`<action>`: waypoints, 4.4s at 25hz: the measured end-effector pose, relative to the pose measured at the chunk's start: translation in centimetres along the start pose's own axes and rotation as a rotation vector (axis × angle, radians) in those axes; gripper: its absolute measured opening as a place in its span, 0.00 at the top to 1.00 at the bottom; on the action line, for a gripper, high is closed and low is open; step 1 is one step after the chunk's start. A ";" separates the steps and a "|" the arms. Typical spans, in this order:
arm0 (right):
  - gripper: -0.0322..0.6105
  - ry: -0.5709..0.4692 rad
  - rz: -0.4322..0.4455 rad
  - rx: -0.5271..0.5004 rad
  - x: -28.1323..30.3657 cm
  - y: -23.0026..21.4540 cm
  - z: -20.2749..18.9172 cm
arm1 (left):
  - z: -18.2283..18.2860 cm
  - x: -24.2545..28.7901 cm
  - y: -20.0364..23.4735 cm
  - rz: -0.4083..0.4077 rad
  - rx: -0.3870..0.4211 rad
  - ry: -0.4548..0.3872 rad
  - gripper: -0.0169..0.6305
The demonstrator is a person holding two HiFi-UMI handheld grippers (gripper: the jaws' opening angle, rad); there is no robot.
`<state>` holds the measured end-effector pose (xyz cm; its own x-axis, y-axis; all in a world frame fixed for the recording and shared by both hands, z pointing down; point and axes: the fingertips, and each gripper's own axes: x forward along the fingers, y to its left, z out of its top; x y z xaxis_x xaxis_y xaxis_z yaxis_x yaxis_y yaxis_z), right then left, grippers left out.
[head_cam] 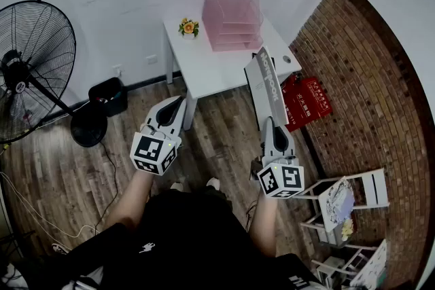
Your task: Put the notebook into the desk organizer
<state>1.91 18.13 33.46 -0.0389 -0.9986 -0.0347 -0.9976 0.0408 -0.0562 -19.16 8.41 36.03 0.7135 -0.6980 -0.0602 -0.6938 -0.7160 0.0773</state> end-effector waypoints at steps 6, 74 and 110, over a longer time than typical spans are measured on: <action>0.93 -0.001 -0.026 0.038 0.1 -0.1 -0.8 | -0.9 -0.3 0.8 -0.004 0.041 0.035 0.97; 0.93 0.194 0.191 0.602 30.2 -22.4 -16.2 | -7.7 28.9 3.8 0.192 0.102 0.205 0.97; 0.93 0.143 0.292 1.202 39.8 -20.1 -19.7 | -10.9 37.1 9.4 0.142 0.118 0.306 0.97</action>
<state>19.31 -23.12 52.85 -0.3314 -0.9387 -0.0952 -0.2684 0.1905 -0.9443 1.81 -24.06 45.33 0.5925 -0.7673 0.2452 -0.7820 -0.6209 -0.0534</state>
